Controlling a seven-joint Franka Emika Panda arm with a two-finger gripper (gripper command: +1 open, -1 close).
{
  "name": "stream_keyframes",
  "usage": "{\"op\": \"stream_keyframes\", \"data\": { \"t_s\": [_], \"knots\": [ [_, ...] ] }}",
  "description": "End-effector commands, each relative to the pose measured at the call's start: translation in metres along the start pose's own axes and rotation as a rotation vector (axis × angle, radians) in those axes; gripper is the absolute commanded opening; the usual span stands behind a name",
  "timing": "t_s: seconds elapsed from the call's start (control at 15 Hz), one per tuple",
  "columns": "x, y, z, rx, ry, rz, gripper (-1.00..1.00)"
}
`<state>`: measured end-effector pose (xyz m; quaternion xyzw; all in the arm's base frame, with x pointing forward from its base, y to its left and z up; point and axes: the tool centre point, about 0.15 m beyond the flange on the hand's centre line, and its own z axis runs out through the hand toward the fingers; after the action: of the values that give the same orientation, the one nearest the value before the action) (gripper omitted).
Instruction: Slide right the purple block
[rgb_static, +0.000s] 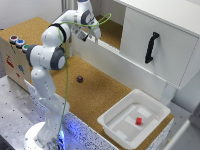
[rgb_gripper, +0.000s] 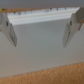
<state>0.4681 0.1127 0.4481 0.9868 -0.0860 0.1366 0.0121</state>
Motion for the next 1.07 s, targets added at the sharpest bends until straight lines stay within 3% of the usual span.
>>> {"op": "stream_keyframes", "data": {
  "t_s": [0.0,0.6,0.93,1.0],
  "knots": [
    [-0.068,0.043,0.054,0.107,0.039,-0.110,1.00],
    [-0.140,0.006,0.135,0.111,-0.152,-0.346,1.00],
    [-0.177,-0.035,0.142,0.080,-0.175,-0.382,1.00],
    [-0.182,-0.039,0.144,0.080,-0.178,-0.365,-1.00]
  ]
}}
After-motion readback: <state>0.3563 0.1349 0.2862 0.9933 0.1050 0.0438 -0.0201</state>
